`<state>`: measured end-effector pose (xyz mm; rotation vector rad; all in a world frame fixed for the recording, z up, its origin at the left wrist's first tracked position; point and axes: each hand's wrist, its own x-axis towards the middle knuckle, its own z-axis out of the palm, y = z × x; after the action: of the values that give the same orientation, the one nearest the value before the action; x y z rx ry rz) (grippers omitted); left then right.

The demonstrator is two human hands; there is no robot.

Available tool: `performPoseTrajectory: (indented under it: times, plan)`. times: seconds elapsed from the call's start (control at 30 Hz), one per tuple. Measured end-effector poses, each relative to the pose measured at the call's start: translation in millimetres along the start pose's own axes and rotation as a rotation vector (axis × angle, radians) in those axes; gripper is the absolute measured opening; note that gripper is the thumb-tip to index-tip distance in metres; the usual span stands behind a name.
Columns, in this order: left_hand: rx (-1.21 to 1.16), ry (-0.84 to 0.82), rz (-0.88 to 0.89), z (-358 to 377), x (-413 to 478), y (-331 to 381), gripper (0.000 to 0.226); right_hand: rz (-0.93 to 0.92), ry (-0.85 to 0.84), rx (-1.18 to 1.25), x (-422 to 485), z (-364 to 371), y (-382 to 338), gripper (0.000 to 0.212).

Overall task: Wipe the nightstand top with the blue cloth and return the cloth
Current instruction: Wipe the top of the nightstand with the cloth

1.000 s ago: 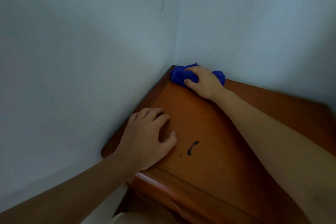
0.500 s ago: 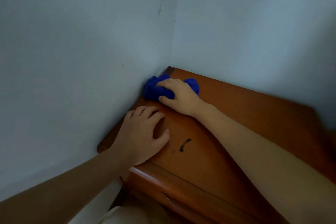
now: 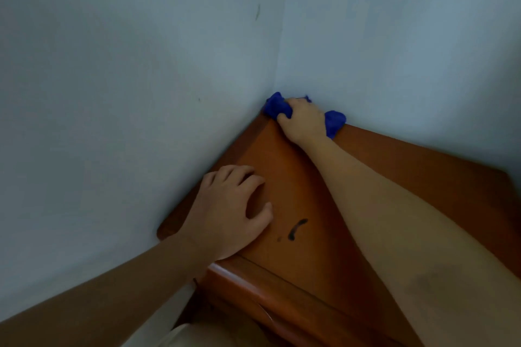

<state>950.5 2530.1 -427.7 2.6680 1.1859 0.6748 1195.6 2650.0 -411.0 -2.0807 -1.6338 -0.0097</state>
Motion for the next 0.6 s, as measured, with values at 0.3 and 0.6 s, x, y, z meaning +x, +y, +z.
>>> performPoseTrajectory:
  times: [0.3,0.6]
  plan:
    - [0.004,0.001,-0.001,0.7,0.2,0.9,0.051,-0.509,-0.206,0.166,-86.2,-31.5,7.8,0.045]
    - [-0.001,0.019,0.006,1.7,-0.4,-1.7,0.050,-0.035,-0.021,0.097,-34.3,-53.9,87.6,0.031]
